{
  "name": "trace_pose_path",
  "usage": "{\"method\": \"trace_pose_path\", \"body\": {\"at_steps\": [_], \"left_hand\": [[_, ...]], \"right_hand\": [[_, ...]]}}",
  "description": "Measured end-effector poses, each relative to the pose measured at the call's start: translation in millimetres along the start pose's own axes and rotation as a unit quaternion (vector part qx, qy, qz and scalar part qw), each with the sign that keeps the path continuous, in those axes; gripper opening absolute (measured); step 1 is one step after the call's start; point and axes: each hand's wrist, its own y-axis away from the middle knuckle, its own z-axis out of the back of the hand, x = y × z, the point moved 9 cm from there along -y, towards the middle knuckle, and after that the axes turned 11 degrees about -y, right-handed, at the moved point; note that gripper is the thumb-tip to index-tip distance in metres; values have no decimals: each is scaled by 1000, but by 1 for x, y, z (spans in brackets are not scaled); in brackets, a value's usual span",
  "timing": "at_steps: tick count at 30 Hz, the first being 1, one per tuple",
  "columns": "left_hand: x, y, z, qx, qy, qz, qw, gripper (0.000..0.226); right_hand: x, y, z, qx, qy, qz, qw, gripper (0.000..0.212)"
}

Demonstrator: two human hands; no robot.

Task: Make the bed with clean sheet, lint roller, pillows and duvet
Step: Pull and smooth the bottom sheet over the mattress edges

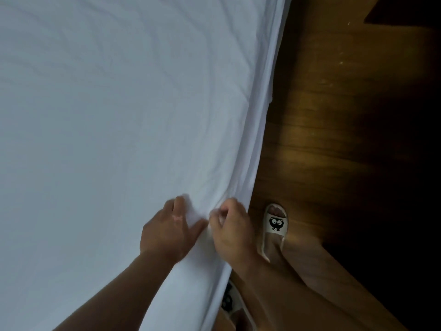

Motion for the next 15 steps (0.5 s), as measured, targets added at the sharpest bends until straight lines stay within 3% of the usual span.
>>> {"method": "trace_pose_path", "body": {"at_steps": [3,6,10,15], "left_hand": [[36,48,-30,31,-7,42,999,64],[59,84,-54,47,-4,49,998,53],[70,116,-81,48,-25,18,998,52],[69,126,-104,27,-10,-2,1000,33]], "right_hand": [[-10,35,-38,118,140,-25,983,52],[-12,70,-63,154,176,-52,971,68],[-8,96,-86,133,191,-57,971,61],[-16,102,-97,92,177,-79,977,37]]}}
